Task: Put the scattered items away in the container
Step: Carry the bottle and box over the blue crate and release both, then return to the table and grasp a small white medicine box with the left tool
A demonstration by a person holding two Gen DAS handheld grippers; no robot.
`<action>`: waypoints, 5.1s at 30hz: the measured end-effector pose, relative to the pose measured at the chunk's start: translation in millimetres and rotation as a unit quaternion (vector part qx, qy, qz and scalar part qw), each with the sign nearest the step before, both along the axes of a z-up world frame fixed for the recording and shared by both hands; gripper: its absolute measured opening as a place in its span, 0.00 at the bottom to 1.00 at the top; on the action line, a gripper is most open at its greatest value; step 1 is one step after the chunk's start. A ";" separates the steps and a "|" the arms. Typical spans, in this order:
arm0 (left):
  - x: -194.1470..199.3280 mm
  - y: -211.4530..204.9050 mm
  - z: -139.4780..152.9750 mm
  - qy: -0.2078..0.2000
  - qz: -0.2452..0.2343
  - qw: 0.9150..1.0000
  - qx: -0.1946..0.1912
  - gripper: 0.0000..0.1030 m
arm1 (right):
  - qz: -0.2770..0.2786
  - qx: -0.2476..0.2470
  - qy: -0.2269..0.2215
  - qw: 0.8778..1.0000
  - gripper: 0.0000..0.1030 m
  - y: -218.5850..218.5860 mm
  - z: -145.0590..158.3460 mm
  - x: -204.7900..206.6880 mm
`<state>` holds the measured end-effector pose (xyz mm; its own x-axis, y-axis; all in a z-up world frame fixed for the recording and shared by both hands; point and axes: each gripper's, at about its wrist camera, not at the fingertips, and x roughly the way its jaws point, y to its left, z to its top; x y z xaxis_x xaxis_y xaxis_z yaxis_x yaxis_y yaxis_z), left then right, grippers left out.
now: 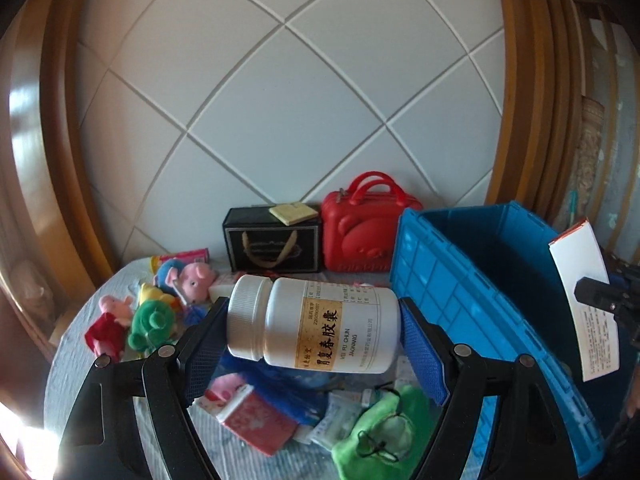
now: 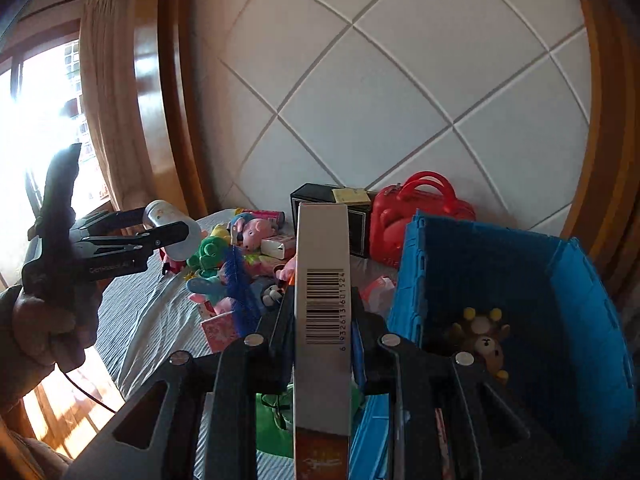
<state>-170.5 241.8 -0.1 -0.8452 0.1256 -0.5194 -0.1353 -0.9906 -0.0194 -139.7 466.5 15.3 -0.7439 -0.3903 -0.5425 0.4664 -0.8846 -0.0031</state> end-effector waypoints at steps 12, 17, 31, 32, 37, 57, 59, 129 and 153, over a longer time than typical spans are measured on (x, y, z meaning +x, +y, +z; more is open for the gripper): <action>-56.7 162.1 51.3 0.044 -0.182 0.982 0.010 0.79 | -0.180 -0.004 -0.011 0.984 0.21 109.0 13.1 18.6; -69.7 205.2 60.6 0.045 -0.222 0.974 0.013 0.79 | -0.213 -0.001 -0.018 0.977 0.21 128.8 11.8 20.0; -88.5 284.4 62.6 0.034 -0.279 0.960 -0.001 0.79 | -0.264 -0.009 -0.036 0.964 0.21 175.0 3.2 9.0; -90.4 288.4 62.8 0.033 -0.280 0.959 -0.001 0.79 | -0.266 -0.009 -0.037 0.963 0.21 177.5 1.6 6.5; -99.7 300.0 62.2 0.033 -0.282 0.959 0.001 0.79 | -0.264 -0.001 -0.037 0.964 0.21 182.8 -1.7 -9.0; -134.0 319.8 50.0 0.004 -0.279 0.960 0.010 1.00 | -0.289 0.033 -0.038 0.956 0.87 202.1 -13.5 -42.0; -136.6 320.0 45.9 -0.009 -0.283 0.959 0.012 1.00 | -0.293 0.031 -0.038 0.955 0.87 204.6 -13.1 -40.8; 58.6 -105.7 -368.3 -0.267 -0.248 0.917 -0.163 1.00 | -0.130 0.100 -0.203 0.965 0.88 -162.1 -173.0 16.6; 49.5 -133.2 -341.4 -0.278 -0.226 0.929 -0.097 0.64 | -0.172 0.153 -0.265 0.936 0.88 -146.3 -348.9 -62.5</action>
<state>-121.1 108.6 -341.5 -0.3246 0.2604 -0.9093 -0.5601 -0.8276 -0.0371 -202.3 320.2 -333.5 -0.3907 0.0575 -0.9187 0.1615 -0.9783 -0.1300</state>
